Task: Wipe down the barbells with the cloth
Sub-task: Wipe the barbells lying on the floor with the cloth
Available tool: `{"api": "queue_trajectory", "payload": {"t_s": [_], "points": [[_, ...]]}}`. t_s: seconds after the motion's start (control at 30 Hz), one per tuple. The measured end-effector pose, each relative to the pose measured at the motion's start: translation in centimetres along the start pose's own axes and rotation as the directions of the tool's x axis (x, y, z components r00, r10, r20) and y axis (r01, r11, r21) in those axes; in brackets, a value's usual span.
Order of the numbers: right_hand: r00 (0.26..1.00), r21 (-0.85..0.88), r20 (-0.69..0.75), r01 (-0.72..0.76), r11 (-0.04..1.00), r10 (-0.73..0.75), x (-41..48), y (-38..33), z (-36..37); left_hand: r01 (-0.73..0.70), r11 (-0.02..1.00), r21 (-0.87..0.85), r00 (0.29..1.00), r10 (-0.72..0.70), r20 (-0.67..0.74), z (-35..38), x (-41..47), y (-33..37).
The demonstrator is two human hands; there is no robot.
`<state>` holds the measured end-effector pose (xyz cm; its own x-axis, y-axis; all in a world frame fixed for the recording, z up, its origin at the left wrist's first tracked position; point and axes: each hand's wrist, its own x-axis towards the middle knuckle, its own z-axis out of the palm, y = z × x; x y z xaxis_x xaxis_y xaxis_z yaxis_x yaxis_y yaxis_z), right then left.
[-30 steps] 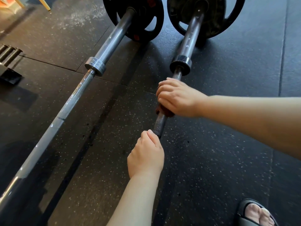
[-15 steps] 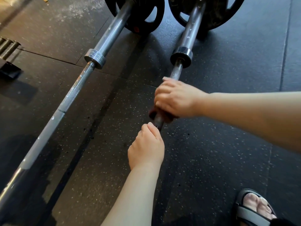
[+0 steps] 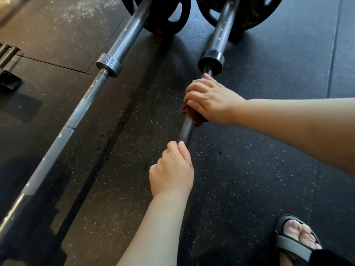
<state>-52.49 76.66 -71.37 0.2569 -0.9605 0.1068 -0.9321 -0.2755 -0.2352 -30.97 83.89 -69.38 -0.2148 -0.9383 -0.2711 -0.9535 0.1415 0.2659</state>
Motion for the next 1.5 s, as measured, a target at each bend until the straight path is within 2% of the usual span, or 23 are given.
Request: {"api": "queue_trajectory", "payload": {"t_s": [0.07,0.17,0.27,0.37,0.47,0.53,0.63,0.77,0.83,0.93,1.03,1.1,1.2,1.27,1.43,1.5], "points": [[0.997,0.001,-0.025,-0.069,0.998,0.07,0.4,-0.1,0.2,0.045,0.996,-0.081,0.995,-0.038,0.091,-0.3,0.7,-0.2],[0.993,-0.024,-0.118,-0.007,1.0,0.005,-0.4,-3.3,1.1,0.068,0.99,-0.121,0.993,-0.056,0.106,-0.7,1.3,-0.2],[0.99,0.046,-0.055,0.134,0.99,-0.131,-1.8,-5.9,1.8,0.079,0.991,-0.109,0.994,-0.071,0.08,-0.5,1.4,-0.3],[0.979,0.051,0.02,0.203,0.978,-0.204,-1.5,-3.8,1.1,0.1,0.981,-0.168,0.991,-0.083,0.106,-0.4,1.7,-0.5],[0.998,0.041,-0.02,0.06,0.997,-0.059,-0.3,-0.9,0.4,0.154,0.946,-0.285,0.977,-0.102,0.188,-0.1,2.3,-0.7],[0.998,-0.002,-0.062,0.002,1.0,-0.002,-0.1,-1.6,0.6,0.193,0.924,-0.329,0.966,-0.119,0.231,-0.3,2.5,-0.7],[0.994,-0.042,-0.093,0.045,0.998,-0.049,-1.2,-5.1,1.6,0.145,0.946,-0.291,0.976,-0.088,0.201,-0.5,2.3,-0.7],[0.974,0.029,0.019,0.224,0.974,-0.224,-2.0,-5.8,1.3,0.085,0.984,-0.154,0.993,-0.072,0.091,-0.7,1.6,-0.5],[0.981,0.022,0.037,0.19,0.981,-0.191,-0.8,-3.5,0.9,0.072,0.987,-0.143,0.995,-0.061,0.076,-0.6,1.2,-0.3],[1.0,-0.031,0.017,0.006,1.0,-0.006,0.7,-1.0,0.4,0.075,0.988,-0.131,0.996,-0.068,0.059,-0.3,0.9,-0.2],[0.997,-0.092,-0.037,-0.074,0.993,0.071,0.4,-2.8,1.1,0.046,0.993,-0.111,0.999,-0.043,0.034,-0.4,0.4,0.0],[0.998,-0.067,-0.068,-0.004,0.998,0.0,-0.9,-5.0,1.6,0.017,0.995,-0.094,1.0,-0.016,0.015,-0.5,0.2,0.0],[0.98,0.04,0.002,0.198,0.979,-0.198,-2.2,-5.7,1.2,-0.004,0.997,-0.078,1.0,0.003,-0.014,-0.6,0.0,0.0],[0.972,0.062,0.041,0.228,0.972,-0.23,-1.7,-3.8,0.6,0.013,0.994,-0.105,1.0,-0.013,0.001,-0.5,0.1,-0.1],[0.995,0.074,-0.076,-0.054,0.996,0.06,-0.7,-1.6,0.6,0.042,0.99,-0.137,0.999,-0.039,0.026,-0.5,0.3,-0.1],[0.991,0.088,-0.111,-0.059,0.994,0.069,-1.3,-3.6,1.2,0.039,0.99,-0.137,0.999,-0.036,0.026,-0.6,0.2,0.0]]}}
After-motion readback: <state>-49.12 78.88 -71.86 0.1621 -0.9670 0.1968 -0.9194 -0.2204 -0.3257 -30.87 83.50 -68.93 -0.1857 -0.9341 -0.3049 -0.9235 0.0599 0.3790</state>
